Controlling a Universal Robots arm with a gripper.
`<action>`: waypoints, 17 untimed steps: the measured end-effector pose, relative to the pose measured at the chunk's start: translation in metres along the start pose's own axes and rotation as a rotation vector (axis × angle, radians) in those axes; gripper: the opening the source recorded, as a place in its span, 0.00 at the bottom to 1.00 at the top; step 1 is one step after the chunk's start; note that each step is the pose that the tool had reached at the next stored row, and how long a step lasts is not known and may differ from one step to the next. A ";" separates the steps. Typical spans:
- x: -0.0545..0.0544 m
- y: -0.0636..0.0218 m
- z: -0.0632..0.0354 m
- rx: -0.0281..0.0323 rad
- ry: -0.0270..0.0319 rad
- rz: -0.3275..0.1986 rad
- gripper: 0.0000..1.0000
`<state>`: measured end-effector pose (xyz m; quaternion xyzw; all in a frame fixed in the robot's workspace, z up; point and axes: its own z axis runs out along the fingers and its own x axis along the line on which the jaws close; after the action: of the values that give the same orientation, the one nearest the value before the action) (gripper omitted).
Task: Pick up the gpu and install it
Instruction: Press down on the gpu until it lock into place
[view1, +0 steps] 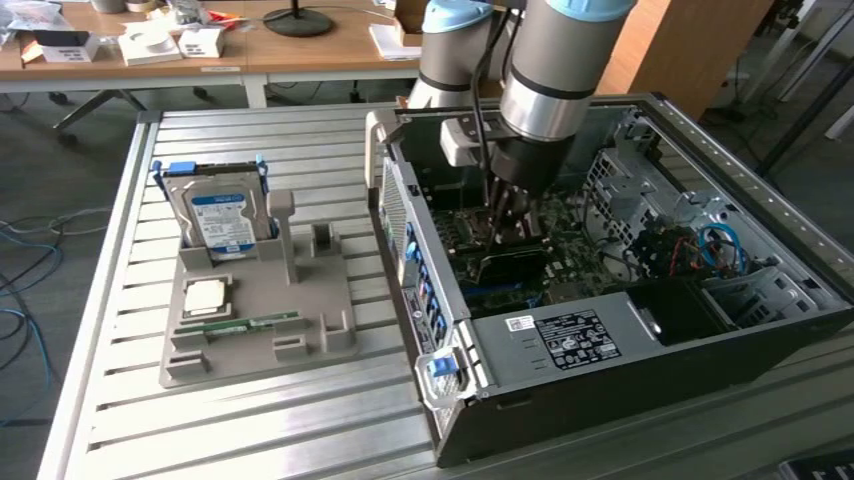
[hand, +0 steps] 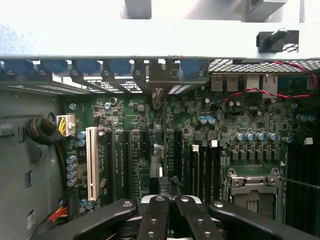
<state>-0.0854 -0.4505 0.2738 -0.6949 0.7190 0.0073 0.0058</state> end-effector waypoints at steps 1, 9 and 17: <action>-0.001 0.0001 0.0001 0.0002 -0.0001 0.000 0.11; -0.002 0.0010 0.0006 0.0014 0.0000 0.000 0.11; -0.002 0.0017 0.0040 0.0022 -0.0001 0.000 0.11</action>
<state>-0.0871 -0.4482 0.2698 -0.6950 0.7190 0.0065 0.0066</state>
